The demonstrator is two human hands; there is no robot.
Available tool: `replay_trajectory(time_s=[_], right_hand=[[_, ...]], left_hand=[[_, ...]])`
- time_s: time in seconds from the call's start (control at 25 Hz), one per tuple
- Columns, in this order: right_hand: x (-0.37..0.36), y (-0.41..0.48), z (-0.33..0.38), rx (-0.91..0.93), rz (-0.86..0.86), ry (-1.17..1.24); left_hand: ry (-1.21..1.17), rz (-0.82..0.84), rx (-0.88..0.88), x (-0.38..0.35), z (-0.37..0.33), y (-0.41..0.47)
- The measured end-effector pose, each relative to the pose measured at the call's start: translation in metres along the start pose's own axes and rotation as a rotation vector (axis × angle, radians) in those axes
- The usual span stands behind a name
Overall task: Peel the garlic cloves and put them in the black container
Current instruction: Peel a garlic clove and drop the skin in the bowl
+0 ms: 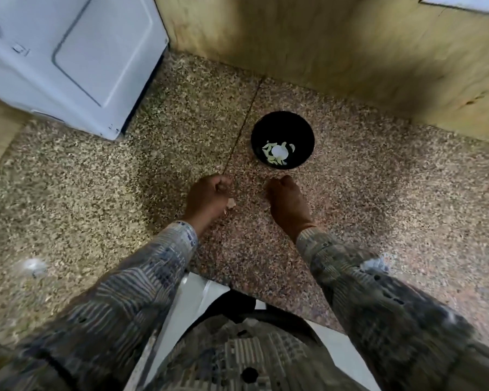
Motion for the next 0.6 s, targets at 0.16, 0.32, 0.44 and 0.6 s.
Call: replay_trajectory(time_s=[0.16,0.32,0.44,0.6], right_hand=[[0.002,-0.005,0.008,-0.011,0.023,0.024],[0.041,-0.002,0.012,-0.338,-0.182,0.542],[0.061,0.006,0.014,-0.561,-0.247,1.133],[0.075,-0.014,0.017,-0.598,-0.222,1.204]], left_hand=[[0.218,0.103,-0.139,-0.004,0.004,0.003],[0.399,0.121,-0.367,-0.017,-0.005,-0.005],[0.236,0.084,-0.266,-0.018,-0.005,-0.007],[-0.629,0.241,0.218,-0.034,0.011,-0.015]])
Point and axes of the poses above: each hand's wrist, its own y-axis towards the middle knuckle, its own x-axis out of the back of the hand, z = x × y, the point moved 7 cm from there along y, towards the middle knuckle, and after that the axes turned 2 degrees about -y, right-handed, at the moved point
